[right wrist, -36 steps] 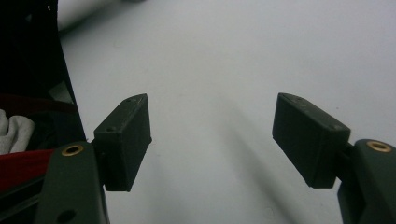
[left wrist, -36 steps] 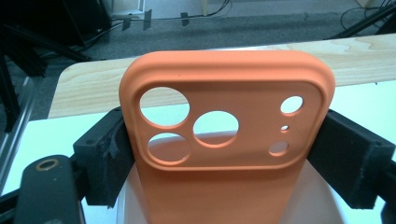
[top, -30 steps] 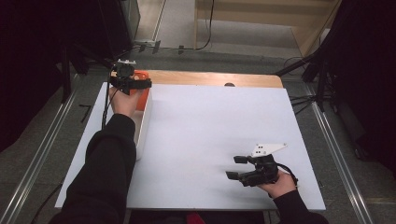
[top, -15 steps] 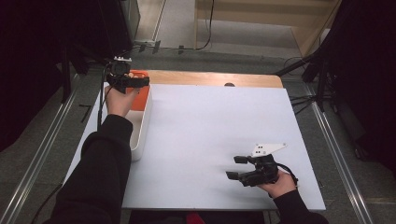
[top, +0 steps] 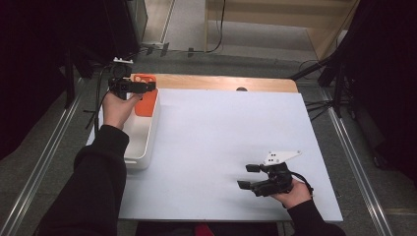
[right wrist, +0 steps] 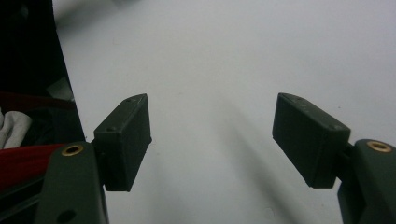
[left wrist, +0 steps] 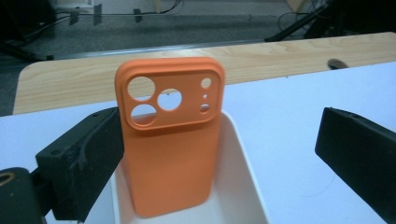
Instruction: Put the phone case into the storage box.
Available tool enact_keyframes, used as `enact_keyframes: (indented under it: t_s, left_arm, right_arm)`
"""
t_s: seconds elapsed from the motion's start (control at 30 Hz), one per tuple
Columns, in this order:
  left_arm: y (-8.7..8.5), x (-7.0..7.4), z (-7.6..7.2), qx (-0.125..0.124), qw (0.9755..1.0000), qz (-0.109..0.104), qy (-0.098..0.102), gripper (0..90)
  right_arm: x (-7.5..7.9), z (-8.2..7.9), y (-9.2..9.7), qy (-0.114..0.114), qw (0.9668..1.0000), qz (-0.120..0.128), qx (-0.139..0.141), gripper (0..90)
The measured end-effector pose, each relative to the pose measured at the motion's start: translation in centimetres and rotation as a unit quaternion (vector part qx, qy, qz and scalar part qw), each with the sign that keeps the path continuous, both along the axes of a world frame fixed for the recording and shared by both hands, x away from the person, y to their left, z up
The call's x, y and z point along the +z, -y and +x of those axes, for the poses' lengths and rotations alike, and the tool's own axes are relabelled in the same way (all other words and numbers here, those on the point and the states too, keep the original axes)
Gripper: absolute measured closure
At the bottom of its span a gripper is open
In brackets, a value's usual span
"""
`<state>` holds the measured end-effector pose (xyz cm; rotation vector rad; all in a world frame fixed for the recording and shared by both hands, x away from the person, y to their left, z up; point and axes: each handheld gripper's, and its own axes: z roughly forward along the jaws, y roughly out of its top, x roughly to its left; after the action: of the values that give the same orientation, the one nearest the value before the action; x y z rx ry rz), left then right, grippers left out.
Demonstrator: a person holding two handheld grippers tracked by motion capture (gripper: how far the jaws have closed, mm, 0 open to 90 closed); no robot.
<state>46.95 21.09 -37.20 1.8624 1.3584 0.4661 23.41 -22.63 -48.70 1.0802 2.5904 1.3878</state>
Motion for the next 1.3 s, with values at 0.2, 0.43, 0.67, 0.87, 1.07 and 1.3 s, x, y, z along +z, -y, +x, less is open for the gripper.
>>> enact_keyframes:
  t_s: [0.2, 0.43, 0.67, 0.87, 1.07, 1.3]
  left_arm:
    - [-0.1, 0.6, -1.1, -0.028, 0.9994, -0.02, -0.005, 1.5]
    - [0.3, 0.9, -2.4, -0.057, 0.9978, -0.033, -0.006, 1.5]
    - [0.6, 1.4, -3.8, -0.087, 0.9958, -0.029, -0.004, 1.5]
    - [1.0, 1.6, -4.9, -0.118, 0.9926, -0.029, 0.001, 1.6]
    - [1.0, 1.2, -5.9, -0.151, 0.9872, -0.051, -0.005, 3.4]
    - [1.3, 0.6, -7.2, -0.183, 0.982, -0.045, -0.007, 3.4]
  right_arm:
    - [0.0, 0.1, -0.1, 0.002, 1.0, 0.0, 0.003, 26.9]
    - [0.0, 0.1, -0.1, 0.001, 1.0, 0.001, 0.002, 26.8]
    - [0.0, 0.1, -0.1, 0.002, 1.0, 0.003, 0.004, 26.9]
    - [0.0, 0.2, 0.0, 0.0, 1.0, 0.006, 0.004, 26.8]
    - [0.0, 0.1, -0.1, -0.004, 0.9999, 0.008, 0.006, 26.9]
    - [0.0, 0.2, -0.2, -0.002, 0.9999, 0.007, 0.008, 26.9]
